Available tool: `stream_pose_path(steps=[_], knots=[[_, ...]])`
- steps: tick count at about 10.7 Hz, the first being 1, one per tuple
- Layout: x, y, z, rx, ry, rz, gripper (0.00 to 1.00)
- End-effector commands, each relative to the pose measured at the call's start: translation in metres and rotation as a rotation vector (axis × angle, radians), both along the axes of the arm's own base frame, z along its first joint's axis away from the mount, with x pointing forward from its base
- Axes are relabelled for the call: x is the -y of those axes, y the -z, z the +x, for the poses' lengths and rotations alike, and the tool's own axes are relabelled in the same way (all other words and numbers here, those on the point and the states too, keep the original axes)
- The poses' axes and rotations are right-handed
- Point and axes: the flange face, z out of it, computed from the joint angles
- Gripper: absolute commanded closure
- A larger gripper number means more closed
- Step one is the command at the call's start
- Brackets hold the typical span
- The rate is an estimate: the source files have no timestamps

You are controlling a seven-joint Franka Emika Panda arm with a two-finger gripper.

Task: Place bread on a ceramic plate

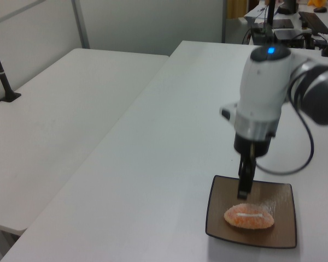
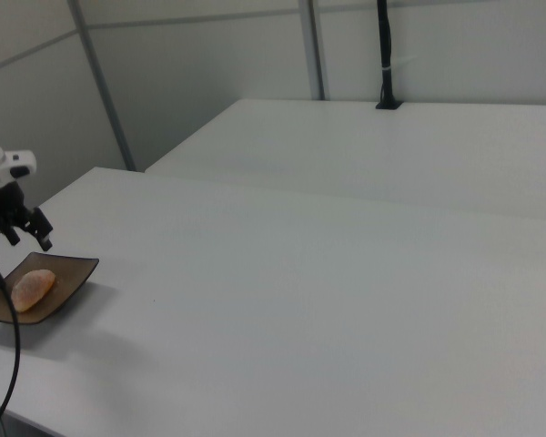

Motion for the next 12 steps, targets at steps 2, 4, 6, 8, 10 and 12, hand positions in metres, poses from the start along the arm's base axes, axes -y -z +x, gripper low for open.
stream_pose_path(steps=[2,4,6,8,10,12], knots=[[0.075,-0.106,0.013,0.054,0.16,-0.046,0.0],[0.117,-0.147,0.021,0.03,0.259,-0.005,0.0],[0.164,-0.173,0.03,-0.008,0.349,-0.009,0.0],[0.208,-0.188,0.046,-0.017,0.401,-0.012,0.0],[0.253,-0.192,0.06,-0.024,0.433,-0.015,0.0],[0.29,-0.191,0.072,-0.045,0.412,-0.005,0.0]])
